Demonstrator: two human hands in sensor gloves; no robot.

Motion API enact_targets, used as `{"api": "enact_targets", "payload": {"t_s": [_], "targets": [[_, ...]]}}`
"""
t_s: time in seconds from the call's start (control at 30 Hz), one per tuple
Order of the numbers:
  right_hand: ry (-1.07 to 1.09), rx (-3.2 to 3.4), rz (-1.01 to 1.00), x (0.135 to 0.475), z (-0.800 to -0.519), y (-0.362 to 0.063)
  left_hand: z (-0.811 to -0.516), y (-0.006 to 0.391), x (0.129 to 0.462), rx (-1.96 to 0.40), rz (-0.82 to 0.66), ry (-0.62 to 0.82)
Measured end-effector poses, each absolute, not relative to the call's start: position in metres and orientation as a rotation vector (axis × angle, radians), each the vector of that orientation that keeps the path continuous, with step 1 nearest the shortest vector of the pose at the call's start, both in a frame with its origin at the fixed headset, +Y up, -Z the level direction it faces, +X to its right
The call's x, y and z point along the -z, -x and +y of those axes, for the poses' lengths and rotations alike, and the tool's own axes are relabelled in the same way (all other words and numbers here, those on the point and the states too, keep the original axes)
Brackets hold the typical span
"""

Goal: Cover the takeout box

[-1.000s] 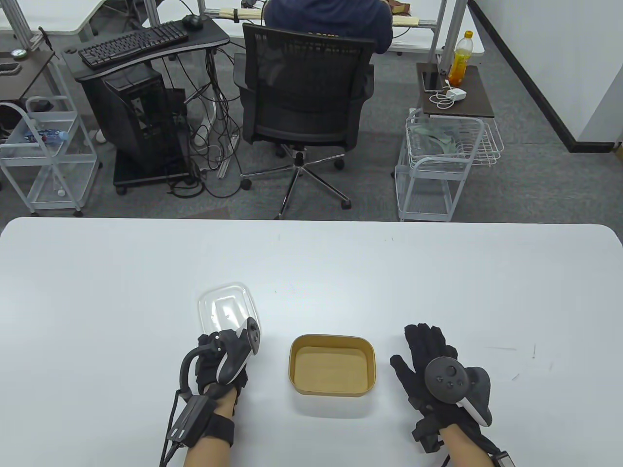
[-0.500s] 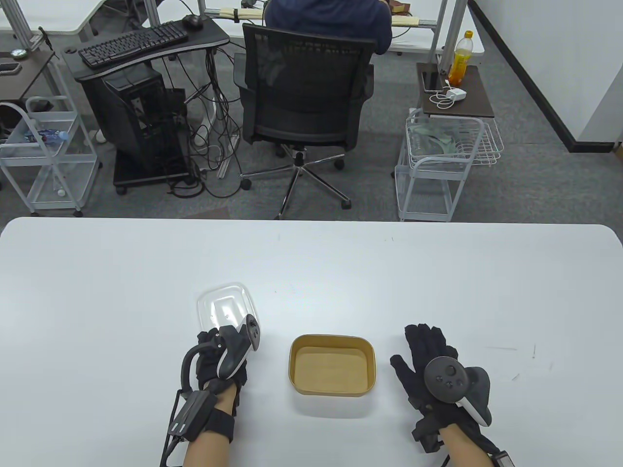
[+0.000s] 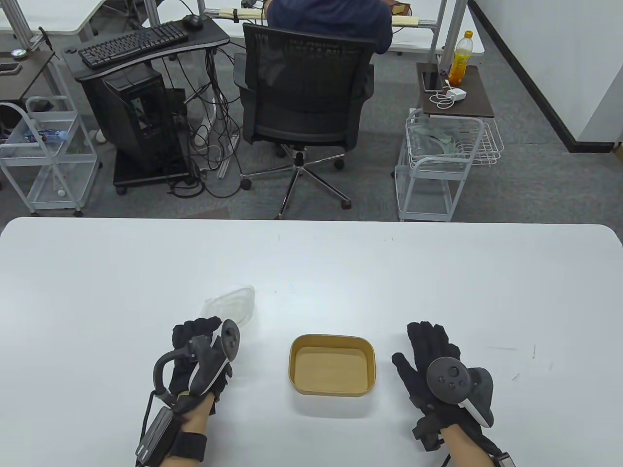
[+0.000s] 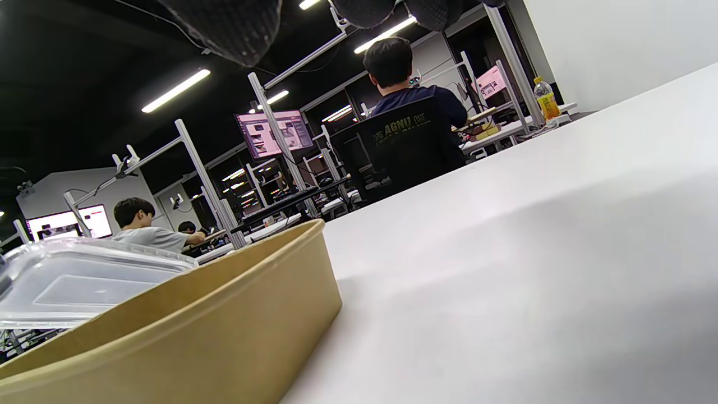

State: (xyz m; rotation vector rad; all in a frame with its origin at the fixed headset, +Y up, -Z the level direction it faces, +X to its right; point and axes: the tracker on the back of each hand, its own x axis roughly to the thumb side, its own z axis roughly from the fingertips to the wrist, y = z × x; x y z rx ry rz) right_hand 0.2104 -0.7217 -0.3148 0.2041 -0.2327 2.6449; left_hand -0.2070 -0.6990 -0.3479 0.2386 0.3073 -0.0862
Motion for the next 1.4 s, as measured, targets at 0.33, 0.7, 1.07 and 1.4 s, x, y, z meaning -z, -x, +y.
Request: {"api": "enact_targets", "payload": {"t_s": [0.33,0.7,1.07,1.4], "targets": [[-0.267,-2.619,-0.303,0.31,-0.716,-0.208,-0.659,0.19,0.296,-0.073,0.159,-0.433],[-0.374,-2.368,-0.235,0.316,-0.717,-0.207,-0.634,0.115,0.242,-0.234,-0.206,-0.5],[-0.503,-1.91,-0.213,0.323,-0.714,-0.232,-0.64,0.091,0.235,-0.304,-0.339,-0.49],[-0.64,-2.008,-0.274,0.313,-0.699,-0.224,-0.662,0.123,0.262,-0.343,-0.205,-0.428]]}}
